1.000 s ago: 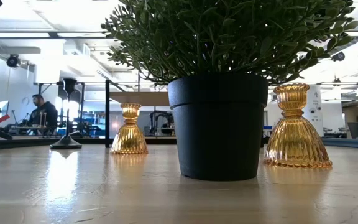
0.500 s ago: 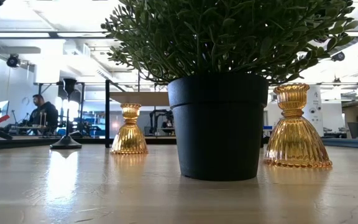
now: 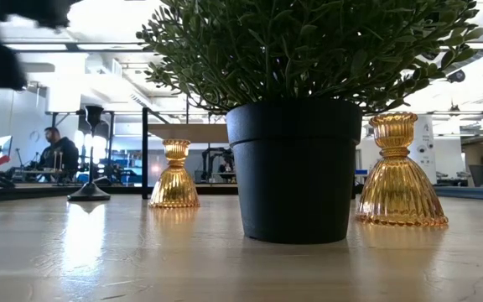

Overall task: Pick & Place candle stick holders
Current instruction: Put the left green glass candle holder on the shelf

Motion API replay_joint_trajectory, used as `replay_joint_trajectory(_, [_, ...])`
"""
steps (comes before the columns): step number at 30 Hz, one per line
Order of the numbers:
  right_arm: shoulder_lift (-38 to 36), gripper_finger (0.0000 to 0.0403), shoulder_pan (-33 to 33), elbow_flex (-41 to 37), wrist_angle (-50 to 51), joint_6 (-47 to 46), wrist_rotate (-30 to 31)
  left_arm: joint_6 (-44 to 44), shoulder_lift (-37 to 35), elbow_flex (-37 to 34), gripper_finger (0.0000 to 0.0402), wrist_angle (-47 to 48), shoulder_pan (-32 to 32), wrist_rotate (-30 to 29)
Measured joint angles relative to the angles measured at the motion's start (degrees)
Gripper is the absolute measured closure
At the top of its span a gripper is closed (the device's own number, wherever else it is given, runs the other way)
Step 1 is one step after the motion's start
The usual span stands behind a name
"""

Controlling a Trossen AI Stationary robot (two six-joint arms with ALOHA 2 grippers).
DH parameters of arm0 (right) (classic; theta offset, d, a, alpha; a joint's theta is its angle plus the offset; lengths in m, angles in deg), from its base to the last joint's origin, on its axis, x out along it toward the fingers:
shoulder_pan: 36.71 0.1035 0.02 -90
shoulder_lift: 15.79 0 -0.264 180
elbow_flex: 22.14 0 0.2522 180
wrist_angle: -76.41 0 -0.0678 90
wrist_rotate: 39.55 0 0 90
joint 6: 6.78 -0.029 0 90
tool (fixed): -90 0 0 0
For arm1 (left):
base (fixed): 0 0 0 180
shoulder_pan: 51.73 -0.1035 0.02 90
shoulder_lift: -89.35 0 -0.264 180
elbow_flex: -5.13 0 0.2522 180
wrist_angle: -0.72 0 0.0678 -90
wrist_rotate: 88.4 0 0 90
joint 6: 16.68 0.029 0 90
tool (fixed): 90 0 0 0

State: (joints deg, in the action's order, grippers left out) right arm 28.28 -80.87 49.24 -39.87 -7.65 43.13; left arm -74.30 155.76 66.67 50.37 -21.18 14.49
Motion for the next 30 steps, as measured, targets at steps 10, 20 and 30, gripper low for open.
replay_joint_trajectory(10, [-0.07, 0.036, 0.0, 0.0, -0.02, -0.35, -0.02, 11.09, -1.7, 10.2, 0.0368, 10.79, -17.37, 0.9])
replay_joint_trajectory(20, [-0.07, 0.036, 0.0, 0.0, -0.11, -0.66, -0.04, 35.8, 12.52, 32.77, 0.0368, 20.6, -33.84, 1.13])
replay_joint_trajectory(30, [-0.07, 0.036, 0.0, 0.0, -0.13, -0.63, -0.08, 50.4, 30.08, 56.06, 0.0368, 28.42, -46.1, 0.7])
